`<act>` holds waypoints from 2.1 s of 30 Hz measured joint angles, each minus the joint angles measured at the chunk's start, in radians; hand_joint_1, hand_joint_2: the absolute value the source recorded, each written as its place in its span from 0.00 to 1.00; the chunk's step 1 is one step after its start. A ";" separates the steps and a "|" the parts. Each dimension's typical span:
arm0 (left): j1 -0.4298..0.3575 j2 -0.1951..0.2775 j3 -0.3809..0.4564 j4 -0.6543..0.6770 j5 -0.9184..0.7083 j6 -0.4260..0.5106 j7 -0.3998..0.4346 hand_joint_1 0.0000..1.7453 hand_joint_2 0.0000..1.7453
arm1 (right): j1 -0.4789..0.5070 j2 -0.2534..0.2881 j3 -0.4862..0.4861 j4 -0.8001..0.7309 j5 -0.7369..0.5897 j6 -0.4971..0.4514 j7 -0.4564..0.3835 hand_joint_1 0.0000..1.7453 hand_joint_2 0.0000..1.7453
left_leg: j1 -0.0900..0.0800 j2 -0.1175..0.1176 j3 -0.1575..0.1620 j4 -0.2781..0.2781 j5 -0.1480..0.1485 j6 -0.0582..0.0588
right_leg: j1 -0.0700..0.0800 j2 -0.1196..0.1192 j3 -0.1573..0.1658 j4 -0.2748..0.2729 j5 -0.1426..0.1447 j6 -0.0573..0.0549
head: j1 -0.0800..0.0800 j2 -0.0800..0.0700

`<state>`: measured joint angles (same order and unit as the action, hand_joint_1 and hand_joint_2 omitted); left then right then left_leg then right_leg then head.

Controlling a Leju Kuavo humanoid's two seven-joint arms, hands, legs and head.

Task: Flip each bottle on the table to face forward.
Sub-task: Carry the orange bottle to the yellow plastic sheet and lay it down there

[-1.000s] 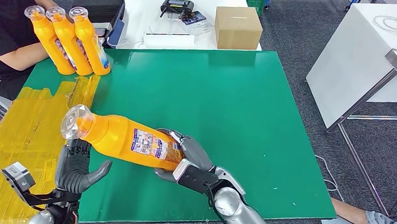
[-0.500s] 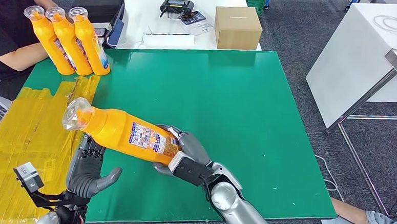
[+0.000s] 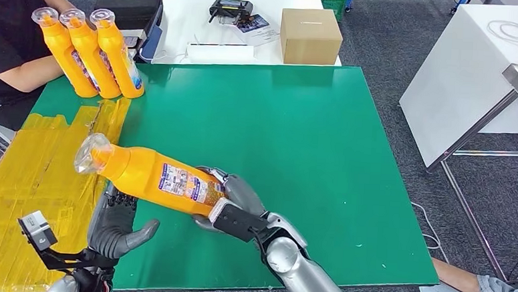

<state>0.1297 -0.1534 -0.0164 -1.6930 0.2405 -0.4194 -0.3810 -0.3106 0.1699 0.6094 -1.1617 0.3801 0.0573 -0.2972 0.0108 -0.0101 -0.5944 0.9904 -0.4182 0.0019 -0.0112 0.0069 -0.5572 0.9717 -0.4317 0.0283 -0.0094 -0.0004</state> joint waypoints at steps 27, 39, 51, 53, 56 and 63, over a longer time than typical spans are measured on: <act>0.009 0.000 0.002 0.019 0.014 0.002 0.022 1.00 1.00 | 0.011 0.086 0.198 0.154 0.057 0.011 -0.002 1.00 1.00 | 0.000 0.001 0.000 0.000 0.000 0.000 | 0.000 0.000 -0.001 0.000 0.000 0.000 | 0.000 0.000; 0.008 0.001 0.002 0.025 0.014 -0.002 0.020 1.00 1.00 | -0.001 0.096 0.208 0.193 0.056 0.004 -0.004 1.00 1.00 | 0.000 0.001 0.000 0.000 0.000 0.000 | 0.000 0.000 -0.001 0.000 0.000 0.000 | 0.000 0.000; 0.005 0.006 0.002 0.027 -0.065 0.023 -0.016 1.00 1.00 | -0.006 0.100 0.214 0.214 0.053 -0.011 -0.005 0.91 1.00 | 0.000 0.001 0.000 0.000 0.000 0.000 | 0.000 0.000 -0.001 0.000 0.000 0.000 | 0.000 0.000; 0.004 0.006 0.002 0.027 -0.073 0.027 -0.020 1.00 1.00 | -0.007 0.100 0.213 0.214 0.053 -0.013 -0.005 0.91 1.00 | 0.000 0.001 0.000 0.000 0.000 0.000 | 0.000 0.000 -0.001 0.000 0.000 0.000 | 0.000 0.000; 0.004 0.006 0.002 0.027 -0.074 0.027 -0.021 1.00 1.00 | -0.007 0.100 0.213 0.214 0.053 -0.015 -0.005 0.91 1.00 | 0.000 0.001 0.000 0.000 0.000 0.000 | 0.000 0.000 -0.001 0.000 0.000 0.000 | 0.000 0.000; 0.002 0.006 0.002 0.027 -0.075 0.027 -0.021 1.00 1.00 | -0.007 0.100 0.213 0.214 0.053 -0.015 -0.005 0.07 1.00 | 0.000 0.001 0.000 0.000 0.000 0.000 | 0.000 0.000 -0.001 0.000 0.000 0.000 | 0.000 0.000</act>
<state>0.1319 -0.1476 -0.0145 -1.6655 0.1659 -0.3922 -0.4024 -0.3174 0.2697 0.8228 -0.9476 0.4334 0.0420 -0.3018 0.0110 -0.0091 -0.5942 0.9902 -0.4182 0.0018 -0.0112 0.0070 -0.5584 0.9717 -0.4319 0.0280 -0.0092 -0.0004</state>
